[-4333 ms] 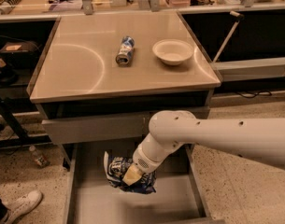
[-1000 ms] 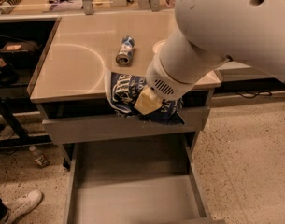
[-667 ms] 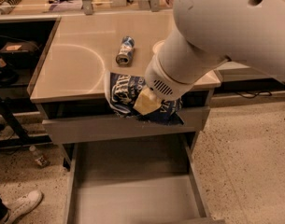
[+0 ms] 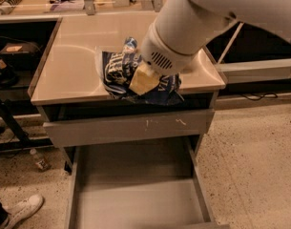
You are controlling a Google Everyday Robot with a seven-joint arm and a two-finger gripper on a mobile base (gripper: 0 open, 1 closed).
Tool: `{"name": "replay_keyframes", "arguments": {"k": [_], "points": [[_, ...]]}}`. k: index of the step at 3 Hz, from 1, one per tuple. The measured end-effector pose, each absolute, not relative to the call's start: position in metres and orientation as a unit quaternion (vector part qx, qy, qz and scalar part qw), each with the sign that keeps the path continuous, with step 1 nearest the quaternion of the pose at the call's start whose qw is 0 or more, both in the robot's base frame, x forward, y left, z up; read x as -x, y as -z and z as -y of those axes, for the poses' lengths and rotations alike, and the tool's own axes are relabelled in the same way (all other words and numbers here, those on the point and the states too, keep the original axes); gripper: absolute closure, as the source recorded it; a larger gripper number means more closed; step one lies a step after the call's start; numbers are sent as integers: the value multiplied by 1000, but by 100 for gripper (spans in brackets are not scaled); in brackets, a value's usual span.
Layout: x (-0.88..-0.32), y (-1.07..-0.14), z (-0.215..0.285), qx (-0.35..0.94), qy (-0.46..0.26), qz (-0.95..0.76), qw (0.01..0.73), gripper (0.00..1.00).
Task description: Pick blue chip bag from middle drawer and place on counter
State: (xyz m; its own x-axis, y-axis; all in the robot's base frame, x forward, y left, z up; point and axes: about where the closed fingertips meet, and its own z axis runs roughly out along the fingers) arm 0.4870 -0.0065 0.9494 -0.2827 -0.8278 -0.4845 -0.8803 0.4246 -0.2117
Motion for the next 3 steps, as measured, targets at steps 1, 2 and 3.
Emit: {"name": "replay_keyframes", "arguments": {"k": [1, 2, 3], "points": [[-506, -983, -13, 548, -53, -782, 292, 100], [-506, -983, -13, 548, -53, -782, 292, 100], [-529, -991, -39, 560, -70, -769, 300, 100]]}}
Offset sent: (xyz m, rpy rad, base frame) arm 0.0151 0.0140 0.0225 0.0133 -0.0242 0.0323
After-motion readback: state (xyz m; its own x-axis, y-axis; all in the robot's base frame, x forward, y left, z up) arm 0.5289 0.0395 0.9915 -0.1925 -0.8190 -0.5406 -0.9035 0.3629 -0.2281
